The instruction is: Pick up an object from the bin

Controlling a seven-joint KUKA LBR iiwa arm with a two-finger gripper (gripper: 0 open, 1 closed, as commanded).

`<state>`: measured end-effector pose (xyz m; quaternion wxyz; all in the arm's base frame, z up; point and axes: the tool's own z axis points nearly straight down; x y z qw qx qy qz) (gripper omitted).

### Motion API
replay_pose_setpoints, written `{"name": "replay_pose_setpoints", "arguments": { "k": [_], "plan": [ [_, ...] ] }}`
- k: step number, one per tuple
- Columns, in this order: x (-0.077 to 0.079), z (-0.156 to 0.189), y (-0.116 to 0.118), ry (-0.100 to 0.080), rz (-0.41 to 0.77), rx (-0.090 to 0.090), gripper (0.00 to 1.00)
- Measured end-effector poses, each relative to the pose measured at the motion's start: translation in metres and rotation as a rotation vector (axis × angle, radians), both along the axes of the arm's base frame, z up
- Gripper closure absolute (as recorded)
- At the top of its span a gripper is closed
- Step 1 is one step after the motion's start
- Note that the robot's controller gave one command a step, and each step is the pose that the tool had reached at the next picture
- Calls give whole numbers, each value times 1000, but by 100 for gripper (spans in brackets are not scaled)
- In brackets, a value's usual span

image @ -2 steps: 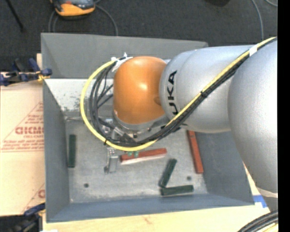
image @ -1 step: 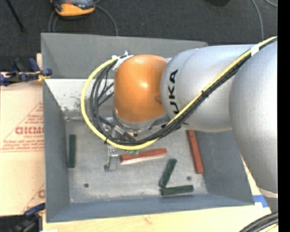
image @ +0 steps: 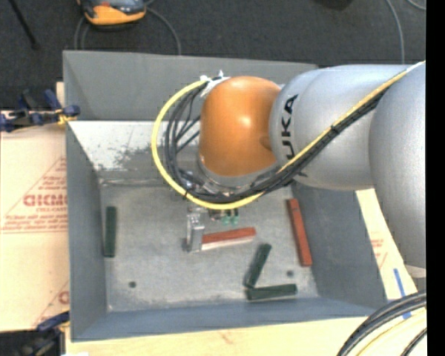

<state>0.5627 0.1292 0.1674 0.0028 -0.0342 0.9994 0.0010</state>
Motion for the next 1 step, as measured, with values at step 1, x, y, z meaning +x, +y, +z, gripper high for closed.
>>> {"name": "replay_pose_setpoints", "arguments": {
  "k": [1],
  "plan": [
    [44,-3,-25,1,158,-5,0]
  ]
}}
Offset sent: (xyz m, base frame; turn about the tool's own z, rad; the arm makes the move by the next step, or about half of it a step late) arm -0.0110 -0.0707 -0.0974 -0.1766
